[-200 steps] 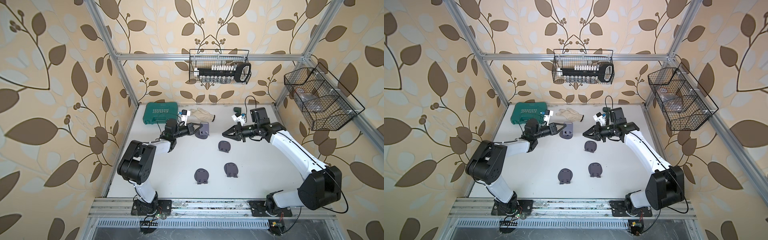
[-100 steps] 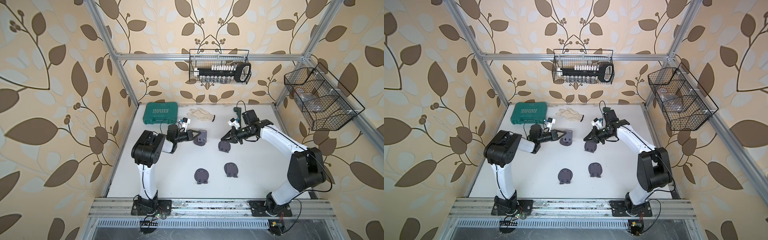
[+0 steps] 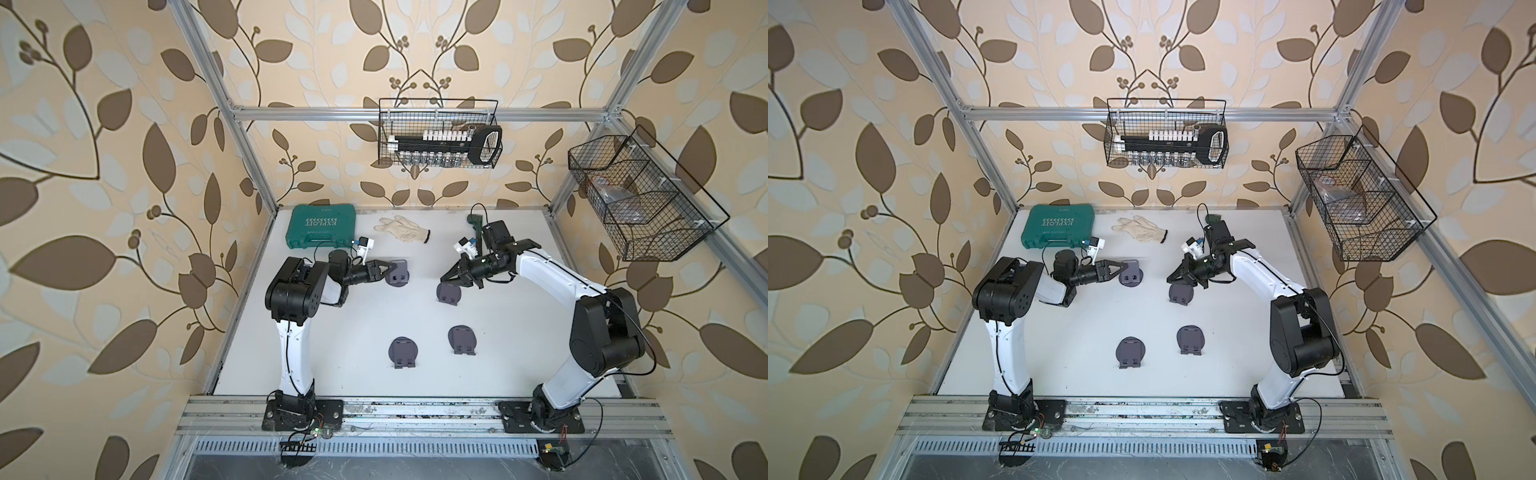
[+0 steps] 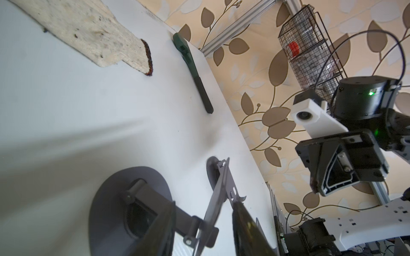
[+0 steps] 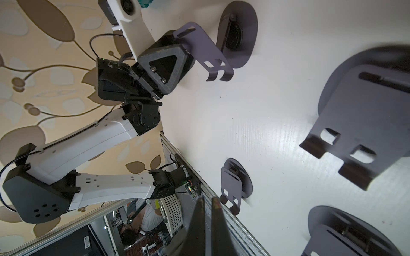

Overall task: Open the phone stand
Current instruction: Place the phone stand at the center of the board.

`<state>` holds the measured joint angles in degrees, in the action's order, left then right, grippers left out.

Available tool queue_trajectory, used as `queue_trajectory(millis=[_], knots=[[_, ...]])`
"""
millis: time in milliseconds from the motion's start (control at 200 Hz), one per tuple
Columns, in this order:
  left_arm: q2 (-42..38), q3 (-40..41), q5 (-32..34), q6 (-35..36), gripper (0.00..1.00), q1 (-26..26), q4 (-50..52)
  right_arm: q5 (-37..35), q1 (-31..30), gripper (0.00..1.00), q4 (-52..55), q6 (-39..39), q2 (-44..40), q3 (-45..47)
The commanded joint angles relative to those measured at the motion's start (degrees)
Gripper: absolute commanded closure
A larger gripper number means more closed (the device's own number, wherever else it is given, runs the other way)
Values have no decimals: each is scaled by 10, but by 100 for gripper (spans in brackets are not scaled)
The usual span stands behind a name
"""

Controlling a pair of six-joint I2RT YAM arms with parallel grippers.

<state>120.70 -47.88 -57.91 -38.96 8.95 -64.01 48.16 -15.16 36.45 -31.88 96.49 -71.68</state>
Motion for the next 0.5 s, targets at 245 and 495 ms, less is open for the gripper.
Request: queue_trajectory(millis=[245, 495], knots=[[-143, 23, 85, 65, 35, -4, 137, -5, -9, 95, -11, -1, -65, 22], [-307, -90, 195, 236, 34, 55, 582, -68, 13, 94, 32, 35, -132, 38]])
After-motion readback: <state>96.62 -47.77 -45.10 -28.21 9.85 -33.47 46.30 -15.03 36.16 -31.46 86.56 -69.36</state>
